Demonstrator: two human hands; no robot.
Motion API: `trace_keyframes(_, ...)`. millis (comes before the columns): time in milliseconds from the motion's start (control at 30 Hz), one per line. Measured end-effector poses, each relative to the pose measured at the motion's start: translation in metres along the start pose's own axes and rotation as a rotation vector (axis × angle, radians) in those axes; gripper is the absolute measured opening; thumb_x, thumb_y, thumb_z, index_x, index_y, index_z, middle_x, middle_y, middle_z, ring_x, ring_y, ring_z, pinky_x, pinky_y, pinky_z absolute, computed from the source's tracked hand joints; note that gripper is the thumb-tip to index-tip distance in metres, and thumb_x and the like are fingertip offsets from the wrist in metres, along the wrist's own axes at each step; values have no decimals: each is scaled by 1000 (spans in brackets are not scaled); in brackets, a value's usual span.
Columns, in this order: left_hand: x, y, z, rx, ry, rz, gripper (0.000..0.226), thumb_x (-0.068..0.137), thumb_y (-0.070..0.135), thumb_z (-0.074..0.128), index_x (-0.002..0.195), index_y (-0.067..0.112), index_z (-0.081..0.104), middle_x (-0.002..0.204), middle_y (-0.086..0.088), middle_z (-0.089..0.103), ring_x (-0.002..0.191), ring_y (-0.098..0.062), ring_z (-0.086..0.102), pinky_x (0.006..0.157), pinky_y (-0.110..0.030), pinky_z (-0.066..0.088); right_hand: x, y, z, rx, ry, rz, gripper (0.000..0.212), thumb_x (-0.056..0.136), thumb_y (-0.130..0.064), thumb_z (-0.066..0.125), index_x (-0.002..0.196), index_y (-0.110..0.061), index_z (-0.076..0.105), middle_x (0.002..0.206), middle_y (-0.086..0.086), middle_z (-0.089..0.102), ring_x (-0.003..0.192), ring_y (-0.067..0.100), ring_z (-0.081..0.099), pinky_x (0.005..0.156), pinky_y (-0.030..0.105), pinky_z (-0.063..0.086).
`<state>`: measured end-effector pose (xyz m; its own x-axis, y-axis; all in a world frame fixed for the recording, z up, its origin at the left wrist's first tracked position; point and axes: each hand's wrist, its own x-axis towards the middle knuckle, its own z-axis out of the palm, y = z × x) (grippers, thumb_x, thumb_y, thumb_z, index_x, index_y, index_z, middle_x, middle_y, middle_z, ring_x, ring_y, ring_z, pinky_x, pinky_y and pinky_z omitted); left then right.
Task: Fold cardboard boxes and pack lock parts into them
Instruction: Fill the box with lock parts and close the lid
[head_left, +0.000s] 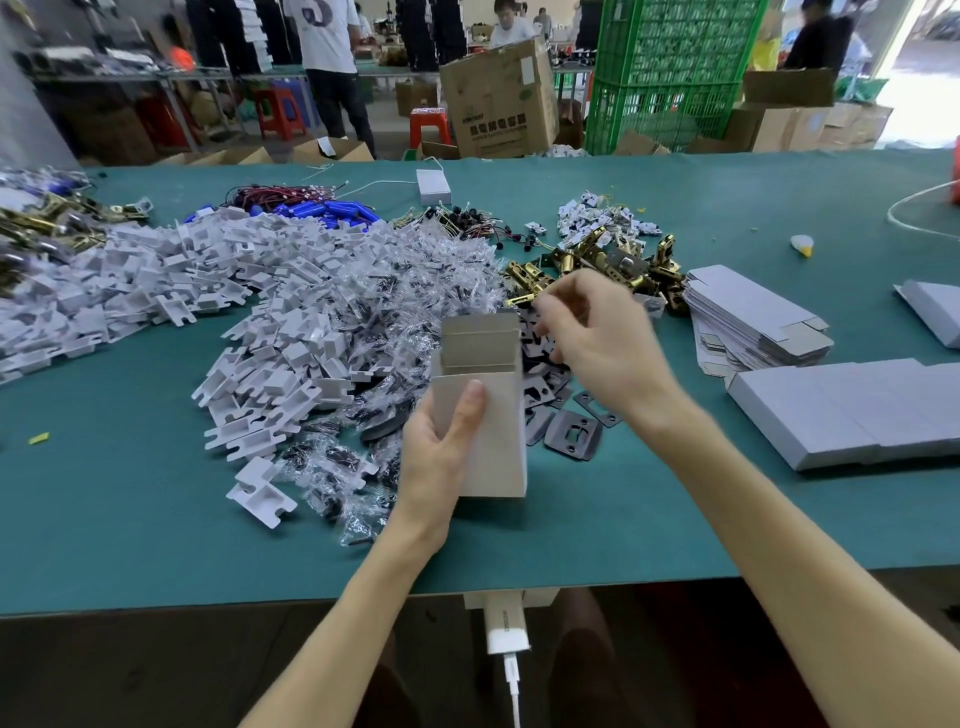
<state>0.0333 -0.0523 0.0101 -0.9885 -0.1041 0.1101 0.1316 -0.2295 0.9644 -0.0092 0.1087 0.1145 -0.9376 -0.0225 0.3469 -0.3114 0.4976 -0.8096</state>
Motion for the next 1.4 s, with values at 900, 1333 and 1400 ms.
trace_keyframes(900,-2,5,1,-31,103,90,35,97,43,59,122,20,67,103,-2,78,85,-17,74,64,-27,59,4,54,74,-179,-226,-280,40,95,-7,62,72,-39,56,84,-5,61,92,25,48,78,40,48)
trace_keyframes(1333,-3,5,1,-22,57,68,31,97,41,61,120,21,67,103,-4,77,85,-19,74,63,-30,60,17,57,39,323,26,317,12,99,-16,61,99,-10,71,87,3,68,59,13,69,49,24,48)
trace_keyframes(1400,-3,5,1,-18,53,64,28,97,41,61,118,24,68,104,-5,77,86,-19,75,64,-30,61,16,56,34,406,5,354,14,98,-11,61,110,-11,68,97,5,67,59,6,69,52,21,52)
